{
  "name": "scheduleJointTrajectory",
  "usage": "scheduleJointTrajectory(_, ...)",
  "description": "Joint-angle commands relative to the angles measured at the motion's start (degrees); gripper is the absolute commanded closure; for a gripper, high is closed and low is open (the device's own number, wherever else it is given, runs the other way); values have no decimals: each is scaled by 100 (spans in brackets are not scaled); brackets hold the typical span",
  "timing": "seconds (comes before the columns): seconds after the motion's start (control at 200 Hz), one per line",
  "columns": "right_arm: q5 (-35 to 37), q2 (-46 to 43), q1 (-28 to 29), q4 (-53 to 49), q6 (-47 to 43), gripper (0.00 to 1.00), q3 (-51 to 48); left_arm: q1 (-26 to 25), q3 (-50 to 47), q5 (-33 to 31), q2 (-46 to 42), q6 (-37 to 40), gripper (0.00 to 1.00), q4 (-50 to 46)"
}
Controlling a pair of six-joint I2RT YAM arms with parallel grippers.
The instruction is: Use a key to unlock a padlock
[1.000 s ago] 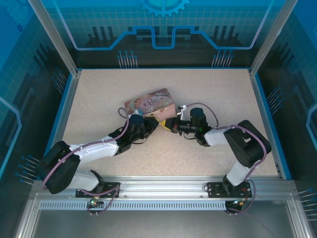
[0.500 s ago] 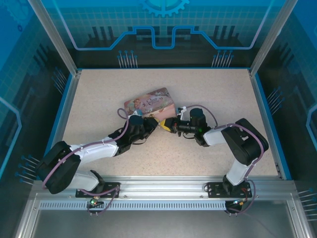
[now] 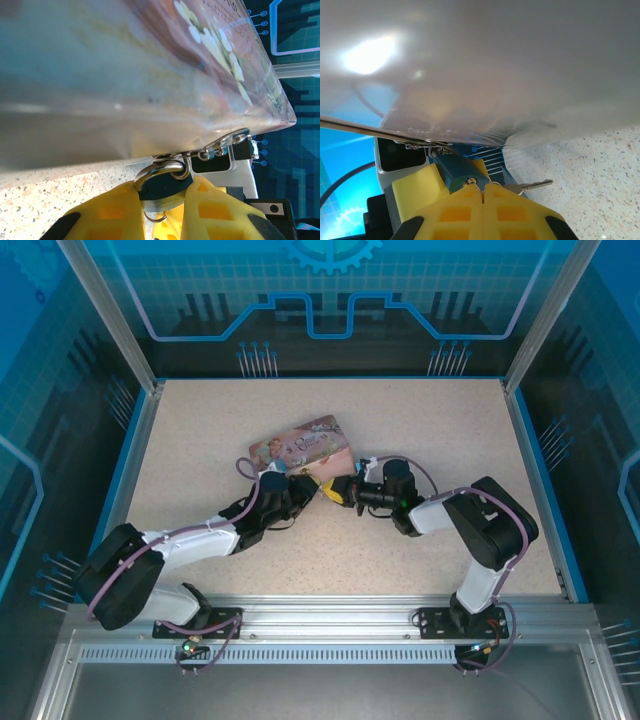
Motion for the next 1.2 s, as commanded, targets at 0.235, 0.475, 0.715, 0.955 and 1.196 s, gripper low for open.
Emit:
scheduleJointTrajectory(0.235,269,43,284,789,465,100,91,-135,-144,826,102,68,94,79)
scheduleJointTrajectory(0.475,361,213,291,647,313,100,57,-119,-212,710,-13,35,60,-91)
scheduleJointTrajectory(0.715,359,580,292,588,141,100,-14,-108,-341,545,-466,66,35,-646)
scheduleJointTrajectory(0.955,366,751,292,248,-187,100,-189,31,-425,83,-1771,411,26,-2142)
scheduleJointTrajectory(1.196,419,308,274,-757,-1140,100,-225,1523,-171,178,-3514,1501,24,-4032)
